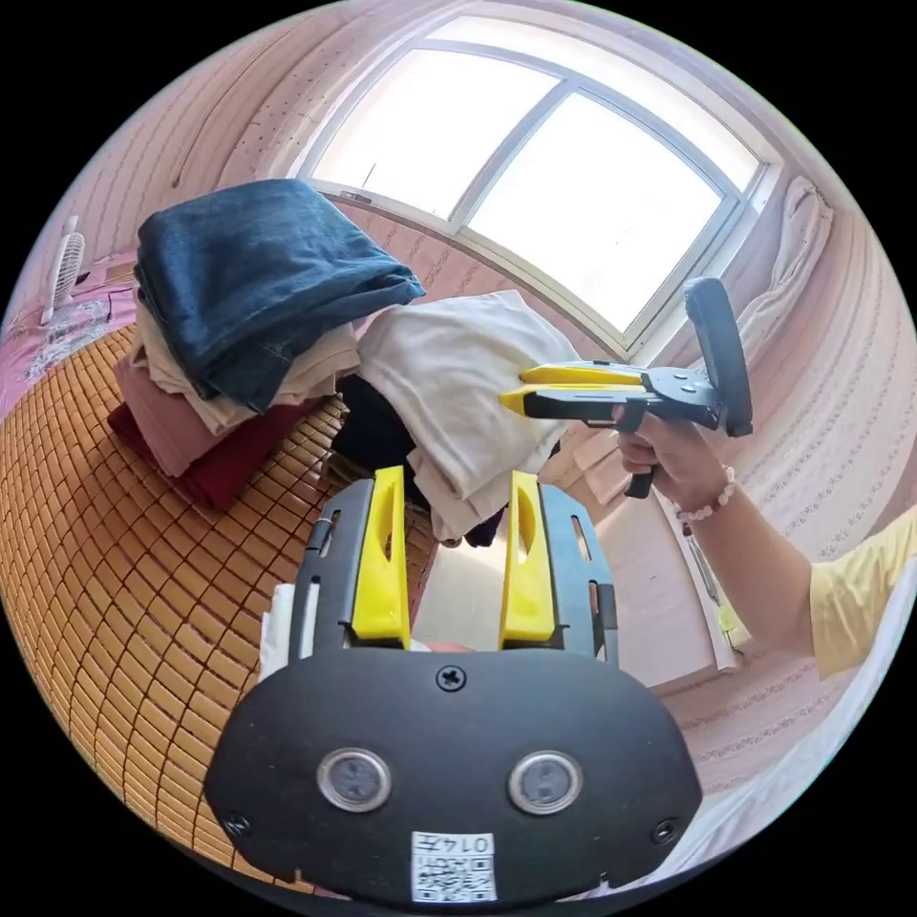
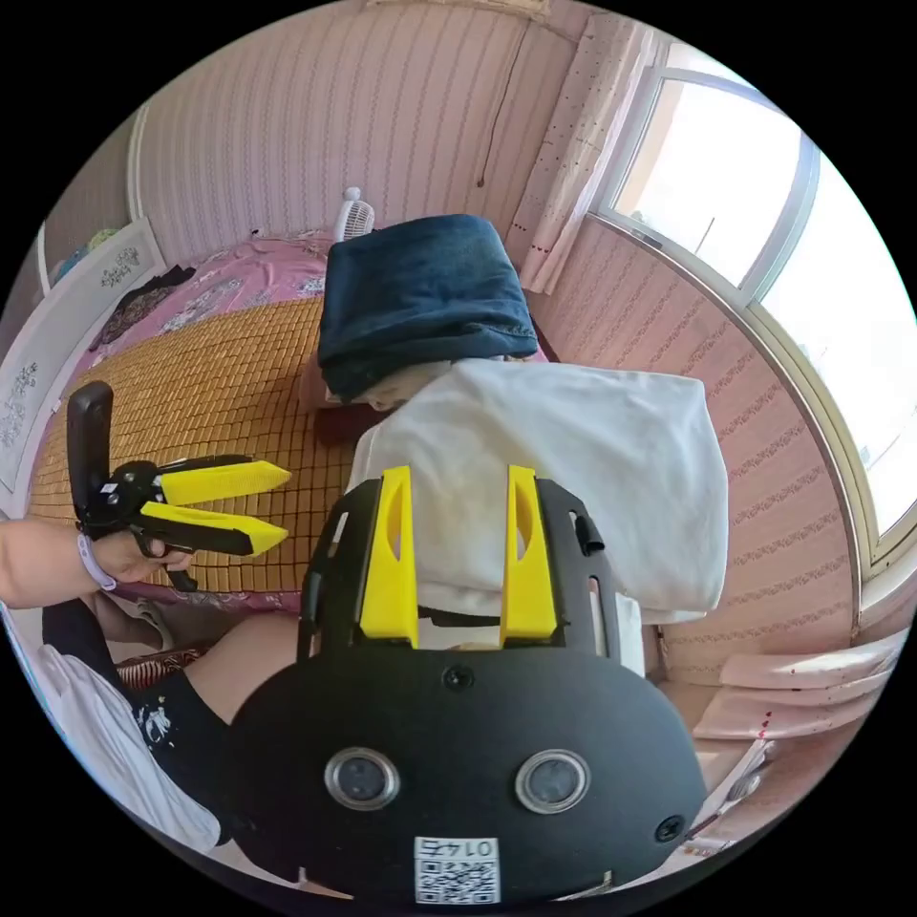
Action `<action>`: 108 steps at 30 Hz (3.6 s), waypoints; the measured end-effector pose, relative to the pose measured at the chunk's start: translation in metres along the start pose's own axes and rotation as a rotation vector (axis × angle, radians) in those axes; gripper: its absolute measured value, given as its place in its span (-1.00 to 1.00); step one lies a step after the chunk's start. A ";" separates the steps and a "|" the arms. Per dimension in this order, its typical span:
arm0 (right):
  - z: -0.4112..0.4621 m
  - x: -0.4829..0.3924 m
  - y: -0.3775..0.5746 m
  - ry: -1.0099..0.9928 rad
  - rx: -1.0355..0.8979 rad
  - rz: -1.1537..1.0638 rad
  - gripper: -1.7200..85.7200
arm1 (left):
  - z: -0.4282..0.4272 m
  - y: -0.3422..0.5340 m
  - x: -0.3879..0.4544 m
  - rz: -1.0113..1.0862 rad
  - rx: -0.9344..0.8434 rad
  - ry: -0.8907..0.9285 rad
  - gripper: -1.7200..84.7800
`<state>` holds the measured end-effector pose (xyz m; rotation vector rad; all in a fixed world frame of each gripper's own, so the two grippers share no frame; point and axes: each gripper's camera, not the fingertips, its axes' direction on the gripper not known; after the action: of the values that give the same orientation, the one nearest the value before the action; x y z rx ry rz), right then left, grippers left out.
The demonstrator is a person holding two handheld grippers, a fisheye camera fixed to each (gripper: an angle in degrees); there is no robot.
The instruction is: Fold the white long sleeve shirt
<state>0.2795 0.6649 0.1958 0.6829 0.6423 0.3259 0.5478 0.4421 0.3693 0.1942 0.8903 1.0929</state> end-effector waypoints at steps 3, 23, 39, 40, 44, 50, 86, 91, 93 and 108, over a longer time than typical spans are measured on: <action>0.023 0.000 0.009 0.065 -0.096 0.010 -0.80 | 0.018 -0.021 0.006 0.011 -0.107 0.040 -0.95; -0.147 -0.244 -0.099 -0.769 0.487 -0.300 -0.95 | -0.514 0.152 0.001 0.057 0.380 -0.381 -0.98; 0.011 -0.569 -0.073 -0.803 -0.175 -0.667 -0.82 | -0.777 0.534 -0.140 -0.801 0.367 -0.727 -0.96; 0.011 -0.579 -0.077 -0.805 -0.176 -0.682 -0.82 | -0.788 0.537 -0.153 -0.808 0.370 -0.751 -0.94; 0.007 -0.651 -0.106 -0.771 -0.159 -0.821 -0.78 | -0.810 0.526 -0.205 -0.818 0.341 -0.797 -0.85; 0.035 -0.732 -0.118 -0.545 -0.155 -1.010 -0.79 | -0.817 0.477 -0.307 -0.852 0.133 -0.886 -0.73; 0.140 -0.506 -0.151 -0.562 -0.428 -0.192 -0.75 | -0.888 0.460 -0.375 -0.902 -0.054 -0.706 -0.96; 0.129 -0.519 -0.140 -0.460 -0.395 -0.334 -0.81 | -0.923 0.475 -0.319 -0.873 0.037 -0.686 -0.98; 0.124 -0.515 -0.134 -0.464 -0.400 -0.366 -0.79 | -0.939 0.482 -0.288 -0.856 0.098 -0.673 -0.98; 0.112 -0.531 -0.096 -0.402 -0.296 -0.468 -0.84 | -0.975 0.500 -0.155 -0.875 0.285 -0.622 -0.98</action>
<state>-0.0451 0.2875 0.4312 0.2844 0.3418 -0.1500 -0.5117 0.2857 0.0897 0.3178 0.4628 0.0606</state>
